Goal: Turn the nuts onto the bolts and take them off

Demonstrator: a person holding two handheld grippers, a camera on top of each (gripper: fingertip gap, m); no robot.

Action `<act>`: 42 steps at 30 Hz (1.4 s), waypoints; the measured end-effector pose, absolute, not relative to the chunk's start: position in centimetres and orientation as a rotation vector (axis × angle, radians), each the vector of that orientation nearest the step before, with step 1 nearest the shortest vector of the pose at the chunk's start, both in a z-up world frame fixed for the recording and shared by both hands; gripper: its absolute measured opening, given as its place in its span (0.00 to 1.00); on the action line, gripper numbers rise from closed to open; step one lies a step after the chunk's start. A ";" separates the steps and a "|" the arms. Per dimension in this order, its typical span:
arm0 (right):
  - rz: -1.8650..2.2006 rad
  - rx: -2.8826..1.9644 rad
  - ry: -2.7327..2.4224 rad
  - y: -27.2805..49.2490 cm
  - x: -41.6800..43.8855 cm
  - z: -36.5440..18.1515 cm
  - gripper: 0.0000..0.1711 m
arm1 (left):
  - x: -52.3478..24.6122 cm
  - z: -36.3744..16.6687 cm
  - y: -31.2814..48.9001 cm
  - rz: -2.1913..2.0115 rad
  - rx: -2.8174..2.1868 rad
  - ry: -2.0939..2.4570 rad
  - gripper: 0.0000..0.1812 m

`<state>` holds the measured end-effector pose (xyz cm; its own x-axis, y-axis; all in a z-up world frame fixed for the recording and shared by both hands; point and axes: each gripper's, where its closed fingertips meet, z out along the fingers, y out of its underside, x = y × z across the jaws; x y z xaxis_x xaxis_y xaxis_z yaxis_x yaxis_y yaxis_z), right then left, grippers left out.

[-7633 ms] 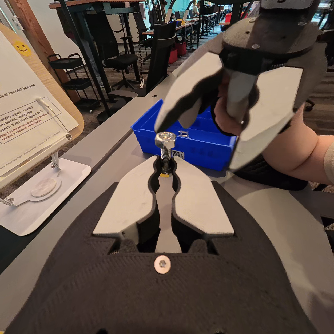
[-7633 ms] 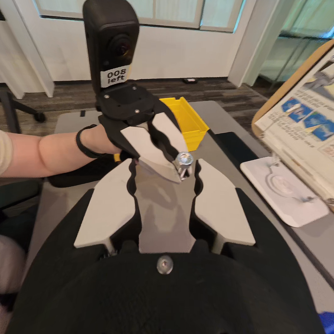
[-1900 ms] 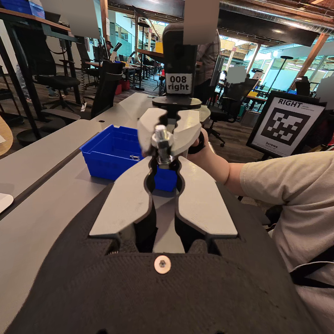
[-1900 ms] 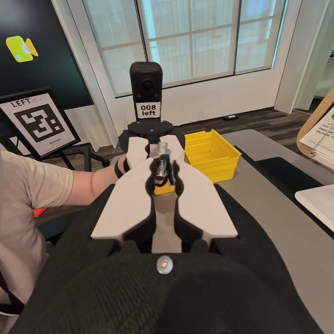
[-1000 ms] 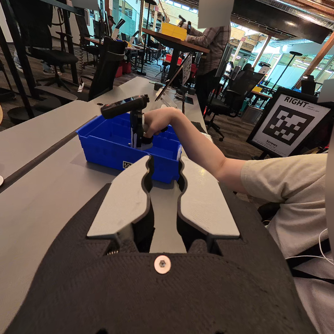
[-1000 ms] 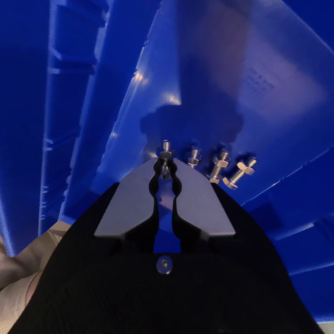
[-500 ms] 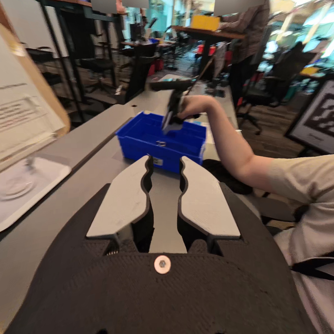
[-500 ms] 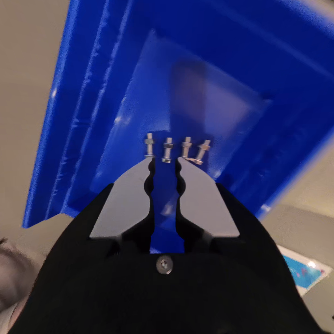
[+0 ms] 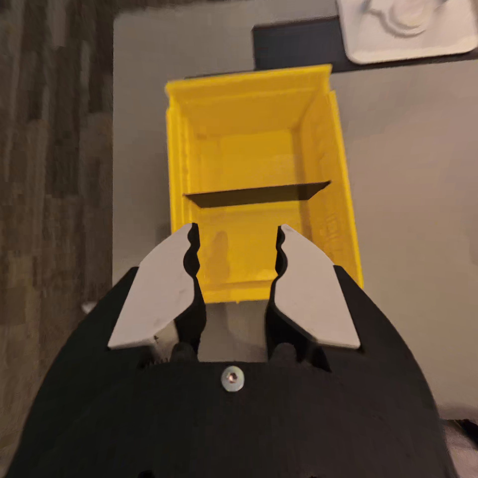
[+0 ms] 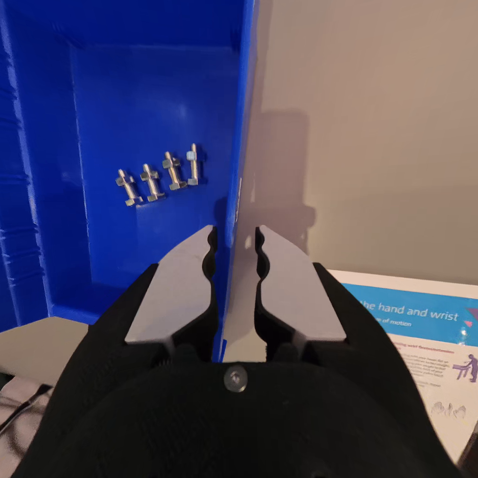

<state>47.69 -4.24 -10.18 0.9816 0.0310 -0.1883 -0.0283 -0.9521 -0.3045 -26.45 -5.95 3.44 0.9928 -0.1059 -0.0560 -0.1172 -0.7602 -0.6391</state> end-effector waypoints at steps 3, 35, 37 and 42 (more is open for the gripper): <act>0.321 -2.925 -0.026 -5.2 46.8 -11.6 0.06 | -29.9 0.6 -6.3 -0.026 -2.559 0.030 0.33; 0.078 -3.094 -0.530 -3.1 28.8 -12.1 0.08 | -25.0 -12.1 -4.1 -0.136 -3.167 0.372 0.07; 0.050 -3.074 -0.566 -2.8 28.5 -12.1 0.09 | -23.6 -12.1 -3.8 -0.094 -3.159 0.448 0.09; -0.005 -3.027 -0.485 -2.9 29.3 -9.8 0.13 | -19.3 -12.0 -4.7 -0.176 -3.183 0.562 0.12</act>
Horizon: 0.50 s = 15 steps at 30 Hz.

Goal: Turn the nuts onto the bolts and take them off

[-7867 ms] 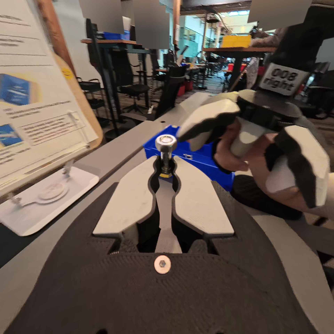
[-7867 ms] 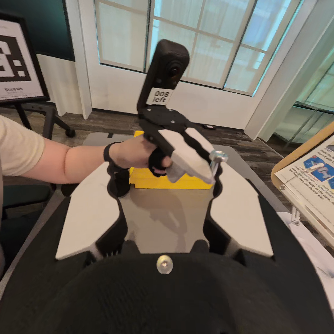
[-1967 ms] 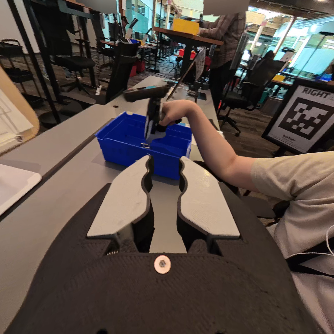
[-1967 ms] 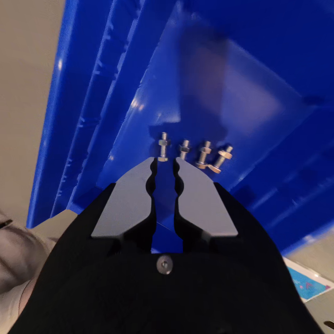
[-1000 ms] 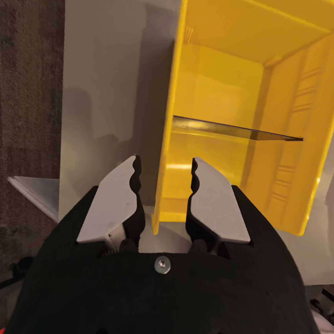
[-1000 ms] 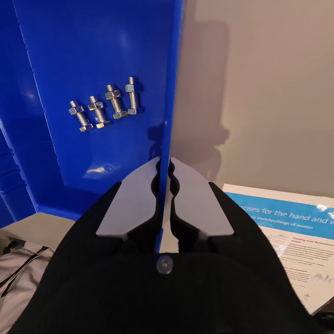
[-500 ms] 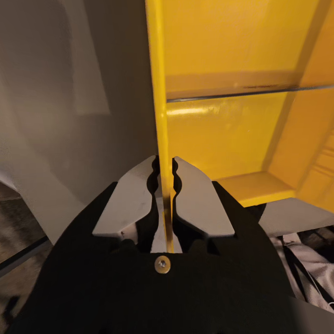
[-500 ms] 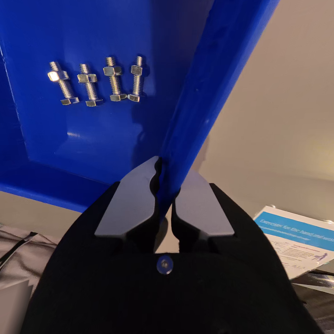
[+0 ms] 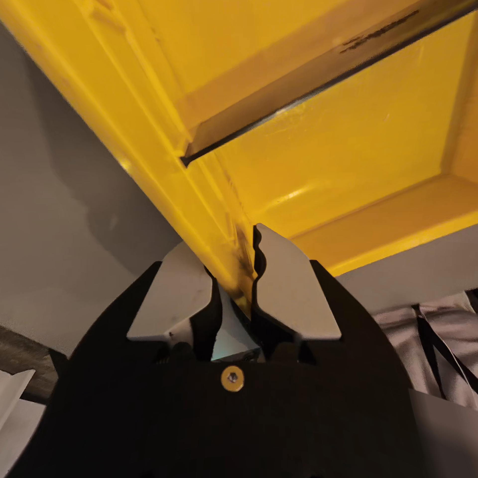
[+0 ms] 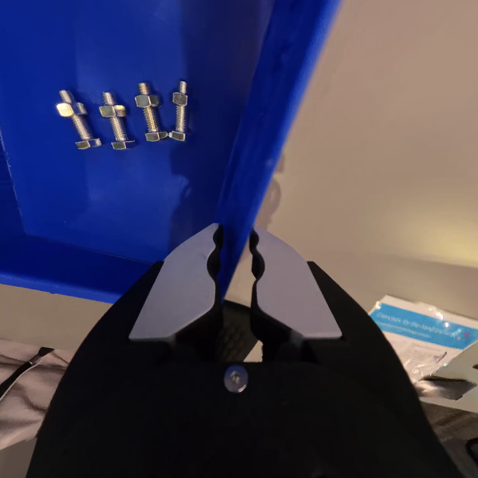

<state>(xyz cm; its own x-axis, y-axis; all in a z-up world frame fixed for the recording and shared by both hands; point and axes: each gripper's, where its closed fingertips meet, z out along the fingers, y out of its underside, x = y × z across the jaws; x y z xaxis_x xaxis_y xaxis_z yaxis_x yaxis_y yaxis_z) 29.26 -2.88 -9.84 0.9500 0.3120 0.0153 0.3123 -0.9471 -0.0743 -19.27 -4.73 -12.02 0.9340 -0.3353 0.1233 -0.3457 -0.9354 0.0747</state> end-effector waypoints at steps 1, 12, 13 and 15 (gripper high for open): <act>-0.020 -2.975 -0.453 -2.8 29.4 -8.4 0.14 | -18.5 -11.9 -5.1 0.183 2.971 -0.558 0.14; 0.881 -2.017 -1.099 -8.2 6.8 3.7 0.31 | -16.7 -8.0 -7.1 0.201 3.029 -0.720 0.19; 0.960 -2.104 -1.147 -8.9 5.0 2.6 0.32 | -16.8 -7.6 -7.3 0.190 3.040 -0.737 0.19; 0.899 -2.212 -1.167 -7.5 2.6 0.5 0.28 | -16.6 -6.9 -7.3 0.197 3.070 -0.765 0.20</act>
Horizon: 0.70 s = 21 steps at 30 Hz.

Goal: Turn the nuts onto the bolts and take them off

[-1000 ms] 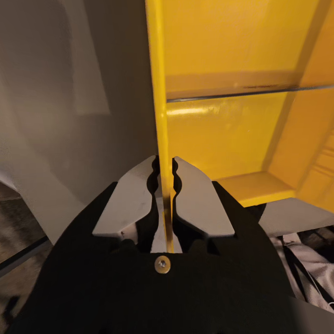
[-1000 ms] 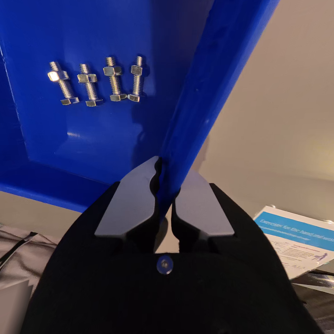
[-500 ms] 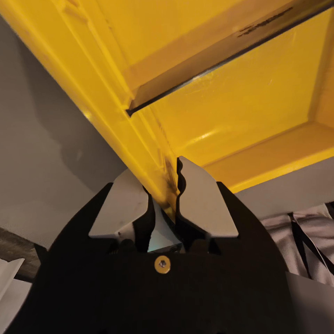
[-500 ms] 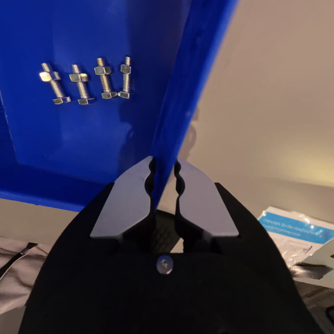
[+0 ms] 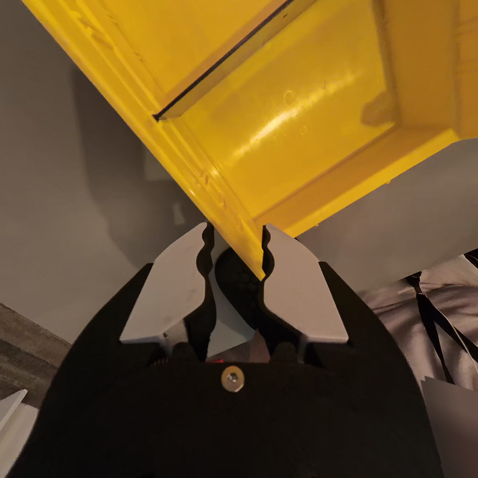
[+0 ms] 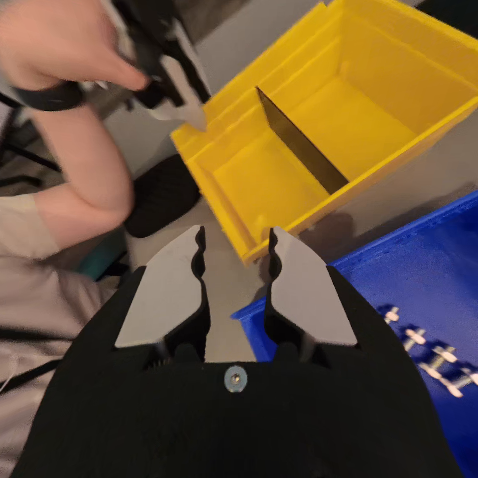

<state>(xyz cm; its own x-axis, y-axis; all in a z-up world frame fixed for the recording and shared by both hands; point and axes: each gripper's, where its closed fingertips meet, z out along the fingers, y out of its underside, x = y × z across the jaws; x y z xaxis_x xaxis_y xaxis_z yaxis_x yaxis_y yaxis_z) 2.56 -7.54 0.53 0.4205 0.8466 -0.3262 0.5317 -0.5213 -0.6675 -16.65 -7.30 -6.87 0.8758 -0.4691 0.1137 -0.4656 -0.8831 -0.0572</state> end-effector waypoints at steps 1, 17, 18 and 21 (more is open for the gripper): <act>0.786 -2.269 -1.168 -6.0 2.0 -0.6 0.28 | -16.6 -6.5 -7.2 -0.193 -2.996 0.754 0.20; 0.490 -2.867 -0.690 -0.2 0.2 -8.7 0.21 | -14.8 -3.2 -7.5 -0.293 -2.782 0.885 0.17; 0.508 -2.898 -0.641 -0.5 0.0 -9.4 0.22 | -14.7 -2.9 -7.4 -0.301 -2.763 0.888 0.17; 0.404 -2.920 -0.632 -0.4 0.1 -11.3 0.19 | -14.5 -2.1 -7.2 -0.322 -2.714 0.875 0.16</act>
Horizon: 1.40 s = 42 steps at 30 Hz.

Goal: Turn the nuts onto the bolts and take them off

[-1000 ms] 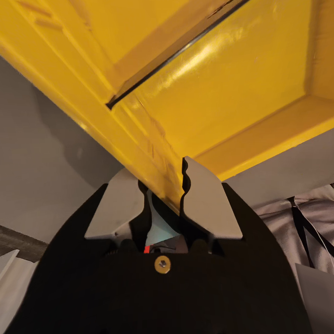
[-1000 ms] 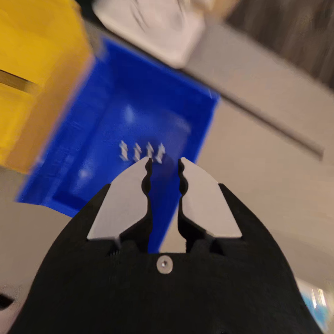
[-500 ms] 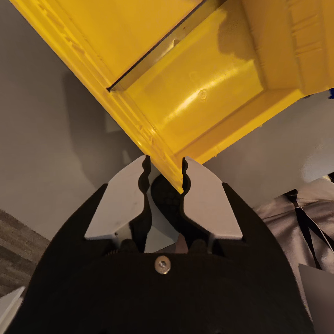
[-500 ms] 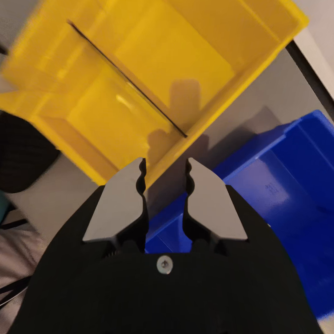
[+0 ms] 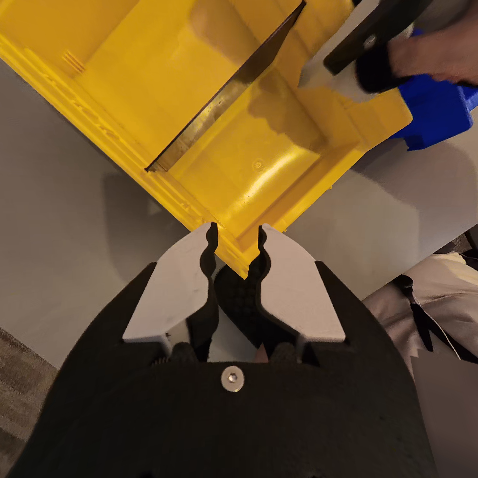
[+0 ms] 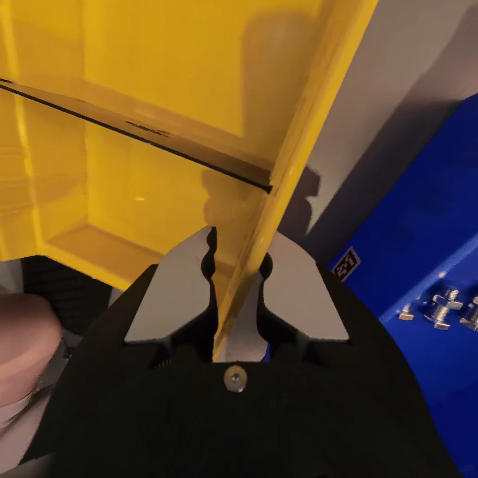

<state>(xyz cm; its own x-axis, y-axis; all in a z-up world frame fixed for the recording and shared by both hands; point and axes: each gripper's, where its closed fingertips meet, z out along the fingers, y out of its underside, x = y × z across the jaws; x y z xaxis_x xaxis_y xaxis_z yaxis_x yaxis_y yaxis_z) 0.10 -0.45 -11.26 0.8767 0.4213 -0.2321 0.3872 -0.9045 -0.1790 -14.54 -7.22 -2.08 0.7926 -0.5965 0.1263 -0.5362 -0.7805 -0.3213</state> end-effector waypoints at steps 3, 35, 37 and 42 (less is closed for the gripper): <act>0.307 -2.973 -0.698 -0.8 0.6 -12.9 0.17 | -14.5 -1.7 -7.4 -0.338 -2.690 0.885 0.16; 0.221 -3.019 -0.514 -4.2 29.2 7.5 0.03 | -5.3 13.4 -13.6 -0.702 -1.722 0.987 0.44; 0.071 -2.991 -0.348 -5.1 36.3 7.2 0.03 | -2.6 10.0 -11.2 -0.630 -1.873 1.012 0.42; -0.147 -2.961 0.014 -8.8 48.5 4.2 0.02 | 6.4 3.4 -5.8 -0.591 -1.930 1.050 0.30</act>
